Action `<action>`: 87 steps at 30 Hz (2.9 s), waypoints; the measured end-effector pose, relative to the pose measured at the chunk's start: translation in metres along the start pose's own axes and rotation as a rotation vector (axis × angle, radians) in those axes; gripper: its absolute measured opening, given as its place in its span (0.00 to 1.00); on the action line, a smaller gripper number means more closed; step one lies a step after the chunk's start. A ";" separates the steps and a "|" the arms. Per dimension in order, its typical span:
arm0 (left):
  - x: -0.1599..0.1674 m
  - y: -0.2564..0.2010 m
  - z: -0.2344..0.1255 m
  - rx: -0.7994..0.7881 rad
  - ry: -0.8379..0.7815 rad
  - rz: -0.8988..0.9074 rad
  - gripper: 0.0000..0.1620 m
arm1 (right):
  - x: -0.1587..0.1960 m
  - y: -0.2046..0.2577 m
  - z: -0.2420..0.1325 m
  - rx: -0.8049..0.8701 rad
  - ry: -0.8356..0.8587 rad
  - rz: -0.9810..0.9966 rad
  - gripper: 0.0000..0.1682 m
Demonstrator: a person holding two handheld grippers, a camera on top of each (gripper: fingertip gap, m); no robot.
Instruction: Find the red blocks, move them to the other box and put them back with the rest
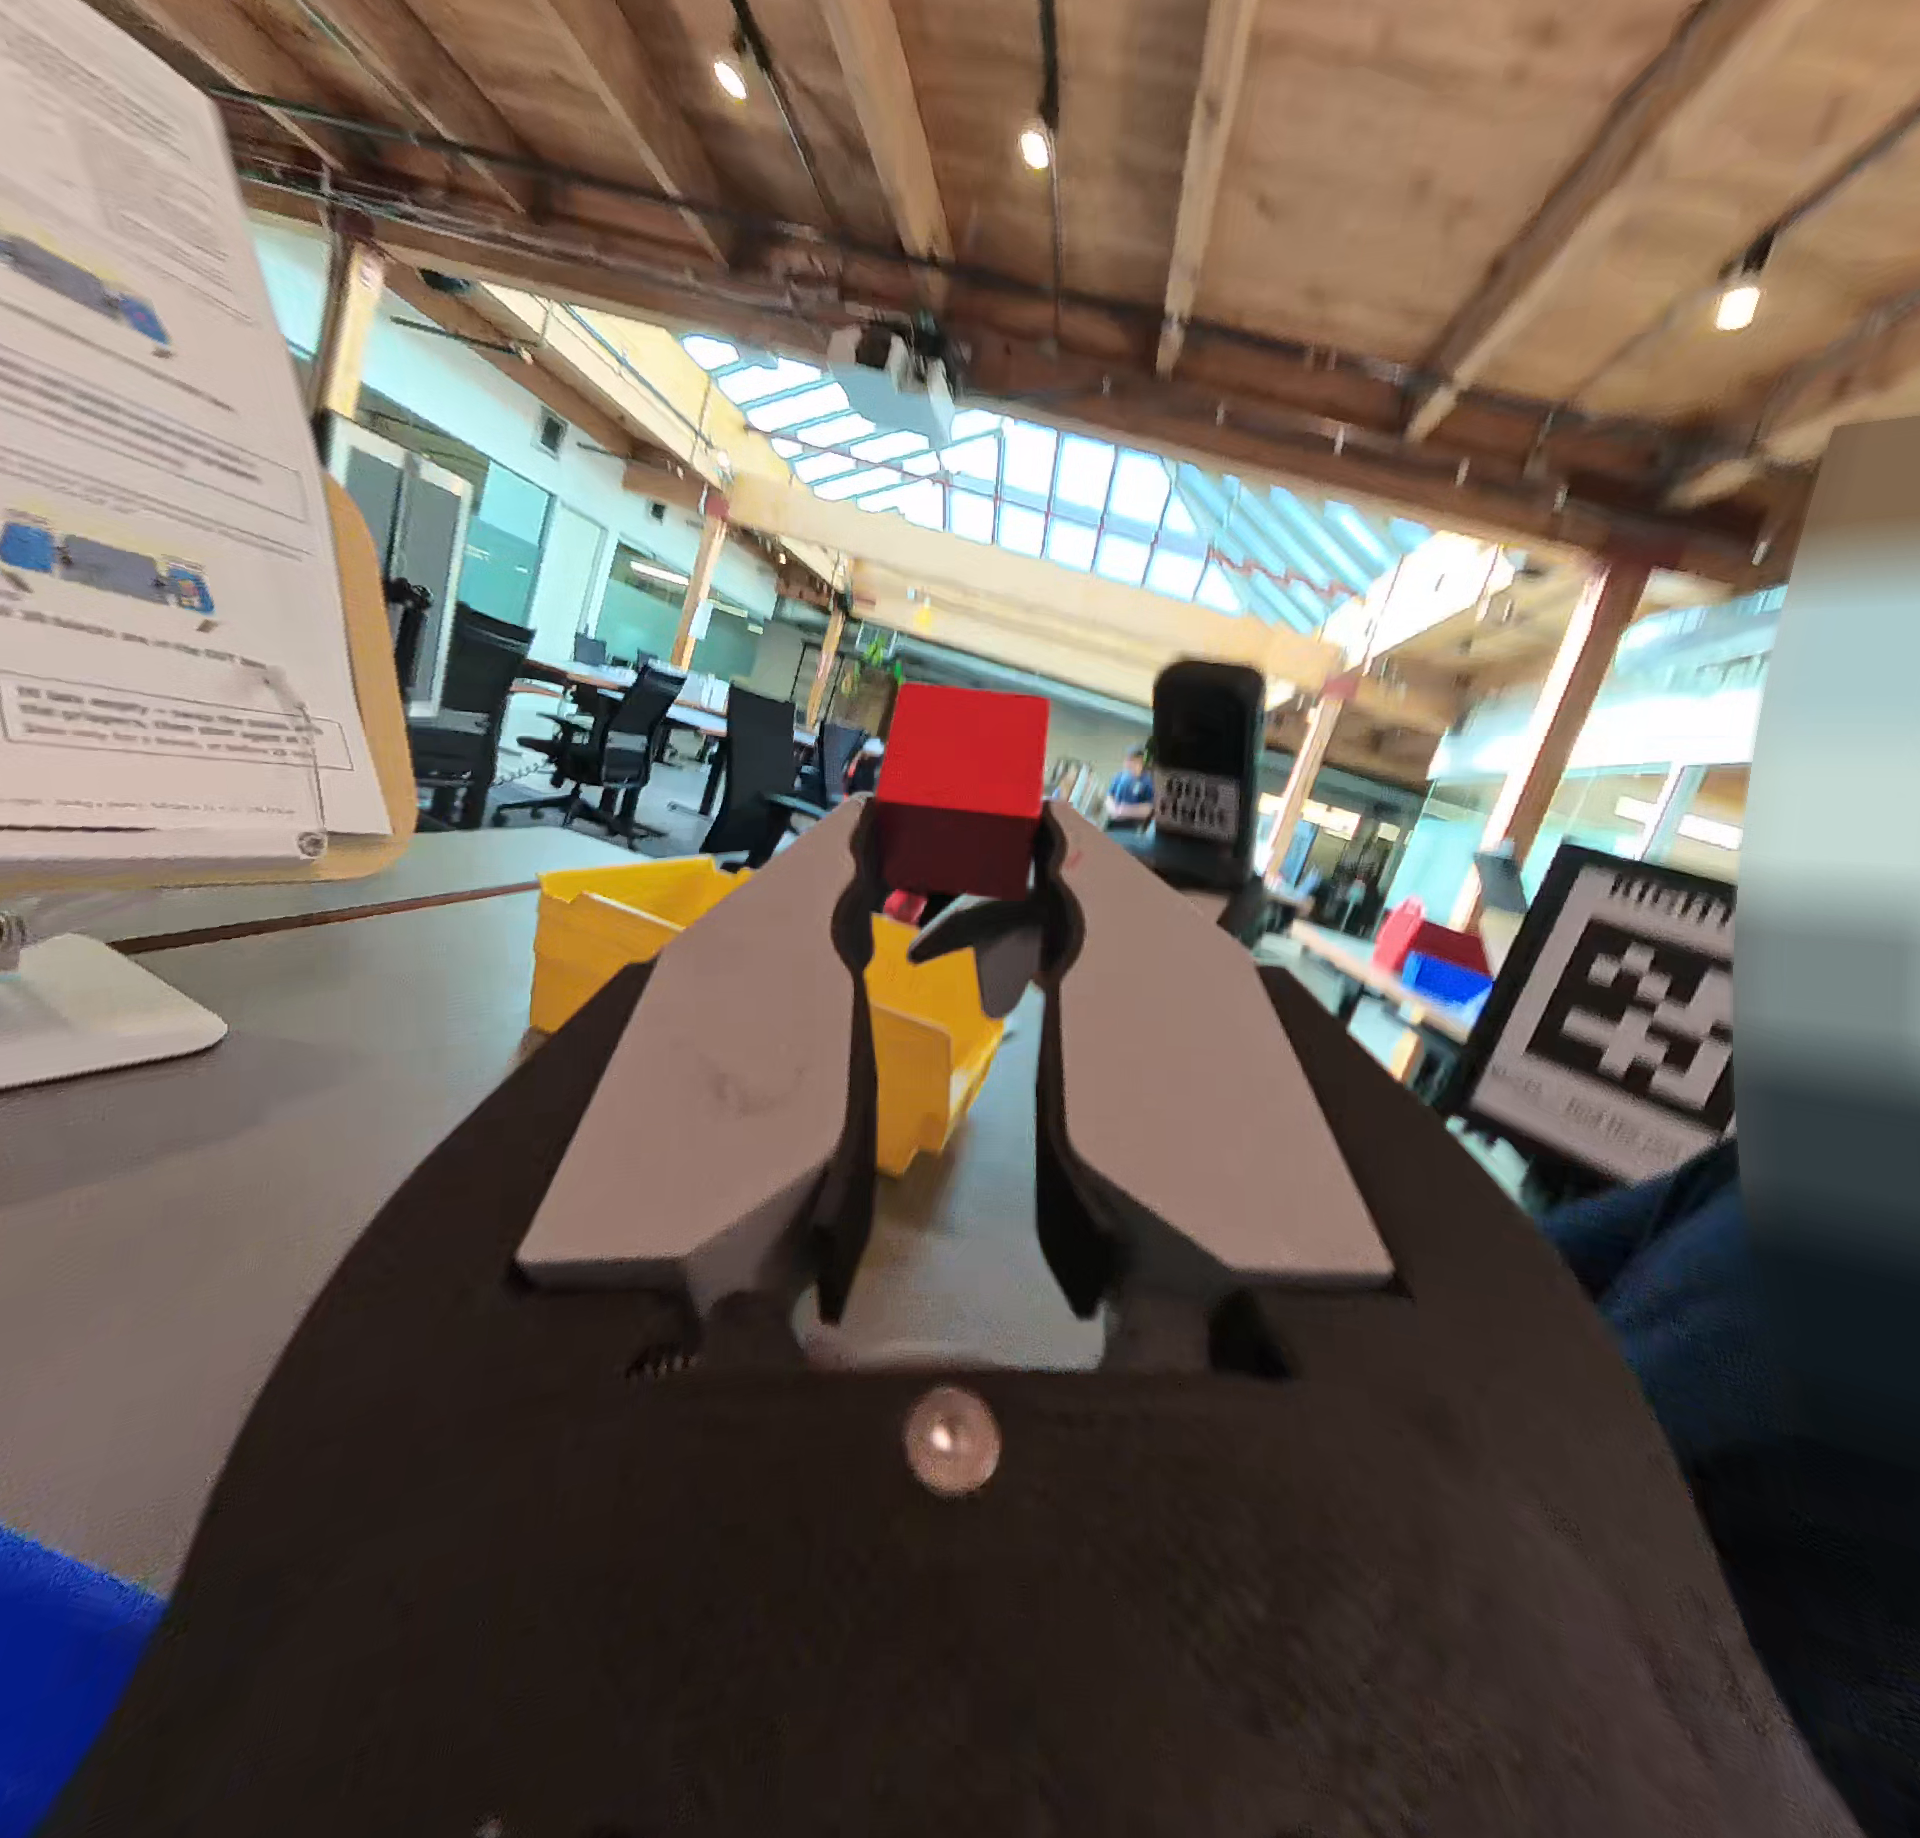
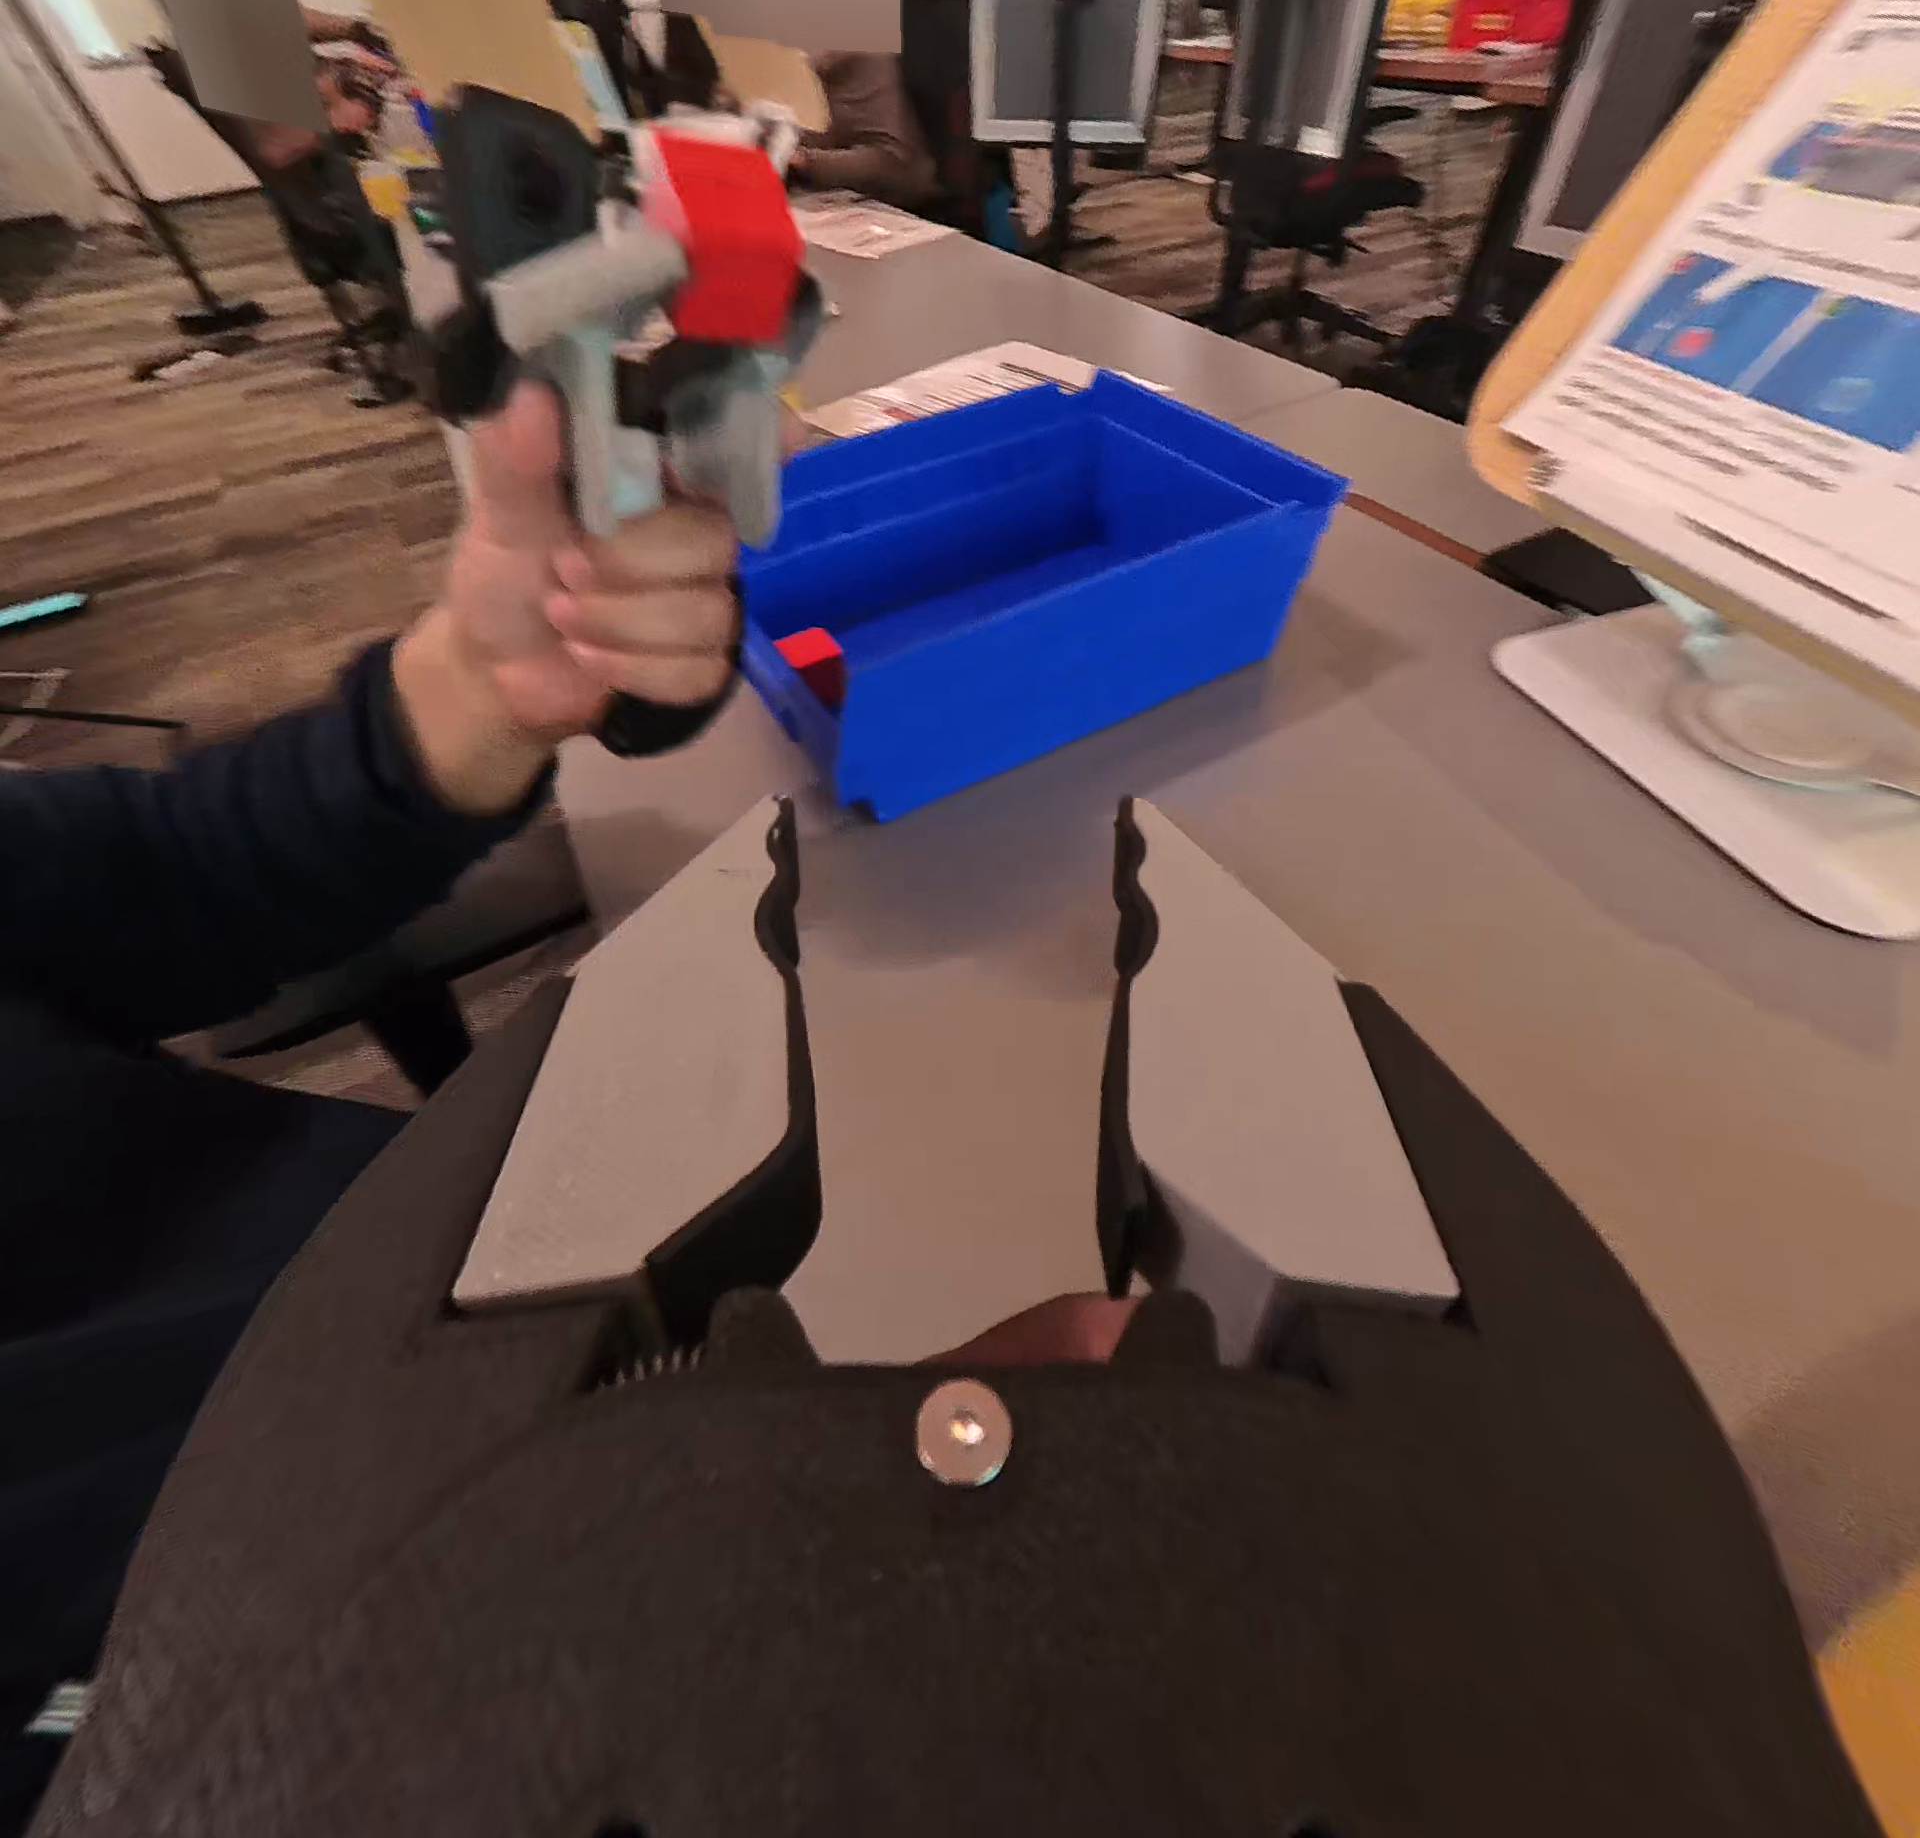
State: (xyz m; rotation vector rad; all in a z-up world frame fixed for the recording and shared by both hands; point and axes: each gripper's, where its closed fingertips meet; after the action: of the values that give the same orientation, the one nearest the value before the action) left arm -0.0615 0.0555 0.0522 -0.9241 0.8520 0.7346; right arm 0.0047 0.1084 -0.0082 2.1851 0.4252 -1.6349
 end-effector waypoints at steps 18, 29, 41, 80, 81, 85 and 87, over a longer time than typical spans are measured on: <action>0.093 -0.022 0.021 -0.202 0.106 1.431 0.16 | 0.005 0.043 0.035 -0.252 -0.018 0.146 0.18; 0.099 -0.036 0.008 -0.082 0.017 1.676 0.16 | 0.016 0.062 0.039 -0.394 0.042 0.106 0.16; 0.090 -0.046 0.010 -0.047 -0.044 1.327 0.18 | 0.003 0.064 0.033 -0.376 -0.010 0.069 0.15; 0.050 0.110 -0.035 -0.662 0.505 0.946 0.10 | 0.070 -0.200 -0.265 0.937 -0.125 0.298 0.30; 0.042 0.119 -0.047 -0.701 0.541 0.932 0.12 | 0.066 -0.195 -0.263 0.919 -0.141 0.293 0.30; 0.006 0.145 -0.089 -0.762 0.628 0.793 0.18 | 0.050 -0.178 -0.253 0.850 -0.166 0.247 0.29; -0.014 0.168 -0.100 -0.802 0.674 0.771 0.18 | 0.042 -0.174 -0.248 0.830 -0.183 0.232 0.29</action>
State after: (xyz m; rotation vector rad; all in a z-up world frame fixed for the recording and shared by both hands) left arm -0.2373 0.0336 -0.0312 -1.6283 1.5998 1.5366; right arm 0.1469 0.3790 -0.0064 2.4361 -0.6575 -2.0760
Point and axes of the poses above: each gripper's, where its closed fingertips meet, z out along the fingers, x out of its underside, y = z × x across the jaws, and after that the axes turned 11 degrees about -x, right-handed
